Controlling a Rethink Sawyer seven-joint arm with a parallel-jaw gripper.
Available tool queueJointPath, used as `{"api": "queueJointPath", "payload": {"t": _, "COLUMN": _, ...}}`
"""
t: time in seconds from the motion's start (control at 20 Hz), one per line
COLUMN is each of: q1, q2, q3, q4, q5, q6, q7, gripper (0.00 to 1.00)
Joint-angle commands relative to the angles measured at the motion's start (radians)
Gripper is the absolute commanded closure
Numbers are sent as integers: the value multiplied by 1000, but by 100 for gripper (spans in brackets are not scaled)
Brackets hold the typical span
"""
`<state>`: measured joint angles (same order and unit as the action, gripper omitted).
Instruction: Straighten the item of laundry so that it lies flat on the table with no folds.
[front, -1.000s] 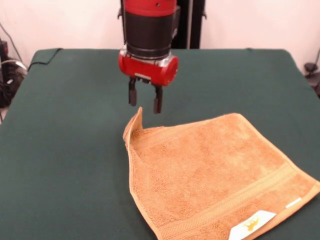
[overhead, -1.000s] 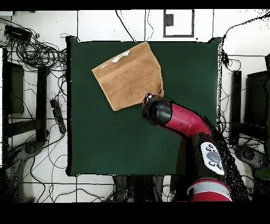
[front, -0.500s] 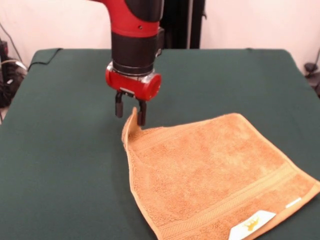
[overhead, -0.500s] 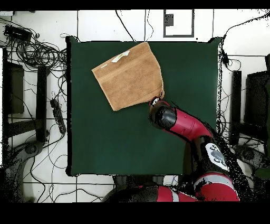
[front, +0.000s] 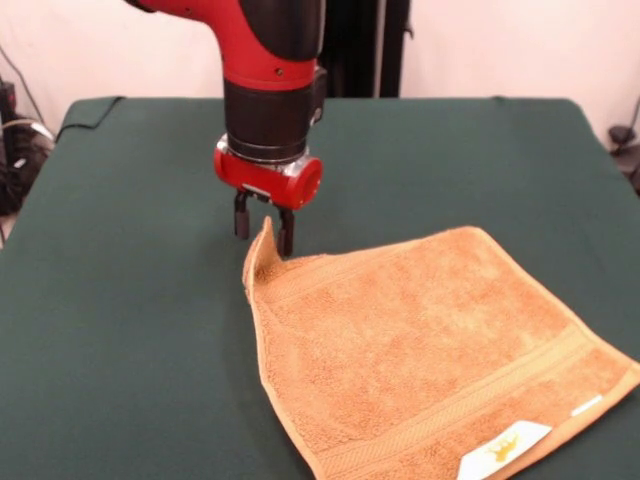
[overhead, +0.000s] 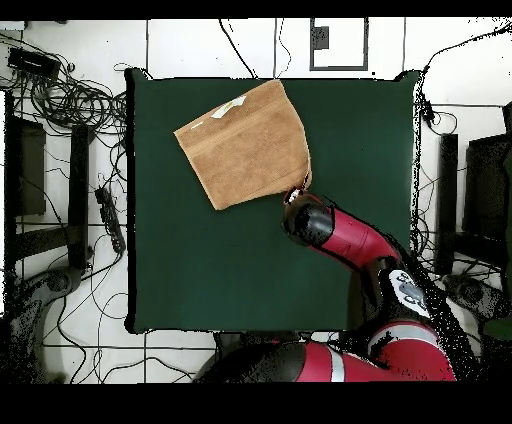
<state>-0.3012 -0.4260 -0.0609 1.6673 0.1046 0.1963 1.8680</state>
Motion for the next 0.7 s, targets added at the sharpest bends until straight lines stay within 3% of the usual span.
{"api": "queueJointPath", "payload": {"t": 0.05, "q1": 23, "q2": 35, "q3": 139, "q4": 48, "q5": 21, "q6": 24, "q7": 146, "gripper": 0}}
{"api": "queueJointPath", "payload": {"t": 0.7, "q1": 3, "q2": 25, "q3": 156, "q4": 2, "q5": 1, "q6": 69, "q7": 87, "gripper": 0}}
